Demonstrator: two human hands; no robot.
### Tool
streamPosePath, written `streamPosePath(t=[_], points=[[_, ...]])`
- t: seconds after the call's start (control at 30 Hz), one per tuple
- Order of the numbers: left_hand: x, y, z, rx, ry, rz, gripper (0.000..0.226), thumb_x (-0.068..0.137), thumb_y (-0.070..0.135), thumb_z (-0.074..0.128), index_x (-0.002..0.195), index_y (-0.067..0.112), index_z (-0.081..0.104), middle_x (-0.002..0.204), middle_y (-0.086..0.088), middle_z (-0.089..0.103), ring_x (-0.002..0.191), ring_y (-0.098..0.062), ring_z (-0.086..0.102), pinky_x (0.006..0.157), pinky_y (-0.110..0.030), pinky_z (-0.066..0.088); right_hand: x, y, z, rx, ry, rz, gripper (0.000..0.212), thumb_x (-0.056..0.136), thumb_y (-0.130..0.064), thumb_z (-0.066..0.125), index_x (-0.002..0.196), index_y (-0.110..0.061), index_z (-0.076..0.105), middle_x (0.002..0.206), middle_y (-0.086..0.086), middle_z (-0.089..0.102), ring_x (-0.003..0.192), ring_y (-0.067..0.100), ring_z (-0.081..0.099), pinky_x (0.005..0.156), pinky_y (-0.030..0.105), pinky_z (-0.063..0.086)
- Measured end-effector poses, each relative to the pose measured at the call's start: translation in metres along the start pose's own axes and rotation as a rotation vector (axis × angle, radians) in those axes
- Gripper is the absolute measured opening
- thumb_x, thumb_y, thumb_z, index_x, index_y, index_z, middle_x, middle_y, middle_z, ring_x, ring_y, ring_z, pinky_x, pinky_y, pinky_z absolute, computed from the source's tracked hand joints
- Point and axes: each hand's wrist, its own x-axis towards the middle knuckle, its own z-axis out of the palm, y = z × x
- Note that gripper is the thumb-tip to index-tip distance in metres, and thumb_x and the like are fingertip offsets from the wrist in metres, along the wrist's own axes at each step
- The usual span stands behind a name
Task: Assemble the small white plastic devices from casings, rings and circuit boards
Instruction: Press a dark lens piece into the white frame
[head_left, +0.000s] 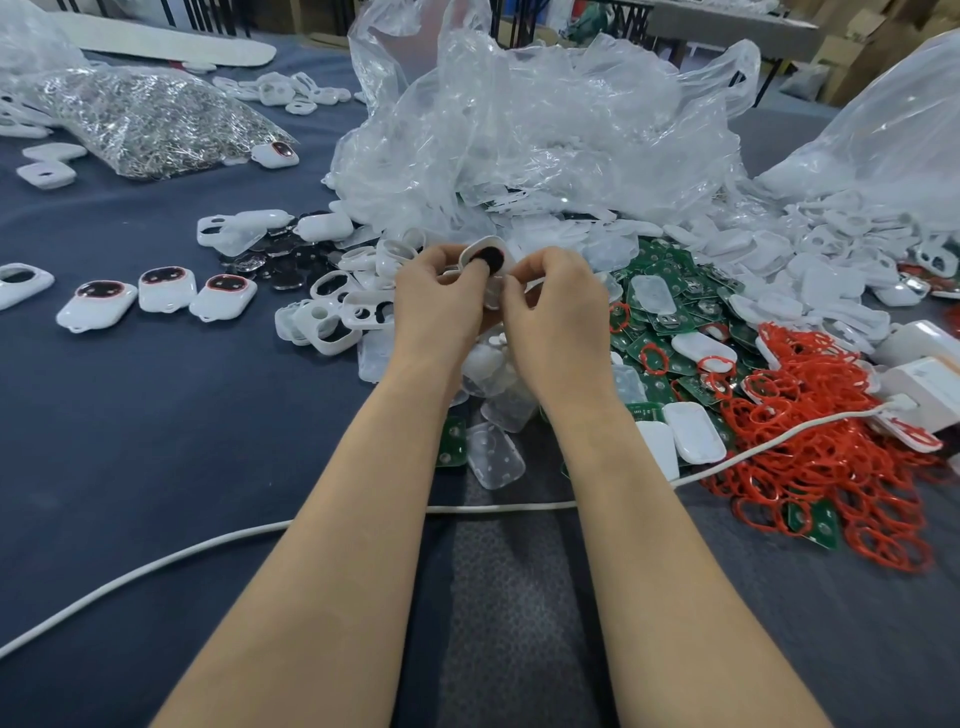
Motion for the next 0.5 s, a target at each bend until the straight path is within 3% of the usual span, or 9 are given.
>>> streamPosePath(t=[0.37,0.5], points=[[-0.0041,0.0015,0.0023,0.006,-0.094,0.040,0.013,0.089,0.002,0.060,0.090,0.014,0.062,0.064,0.004,0.068,0.059,-0.007,0.067,0.056,-0.018,0.052,0.0022,0.0046,0.0004,0.072,0.065,0.035,0.006,0.090,-0.013,0.055,0.089,-0.009,0.060,0.093,0.008,0.063,0.086,0.023,0.058,0.078,0.033,0.044],[-0.0048,0.0008,0.0028,-0.001,-0.123,0.051,0.016,0.087,0.001,0.064,0.091,0.016,0.059,0.073,0.001,0.069,0.062,-0.005,0.067,0.057,-0.016,0.051,0.0019,0.0055,0.0005,0.099,0.086,0.028,0.002,0.090,-0.012,0.057,0.088,-0.012,0.055,0.093,0.007,0.061,0.081,0.020,0.055,0.068,0.022,0.035]])
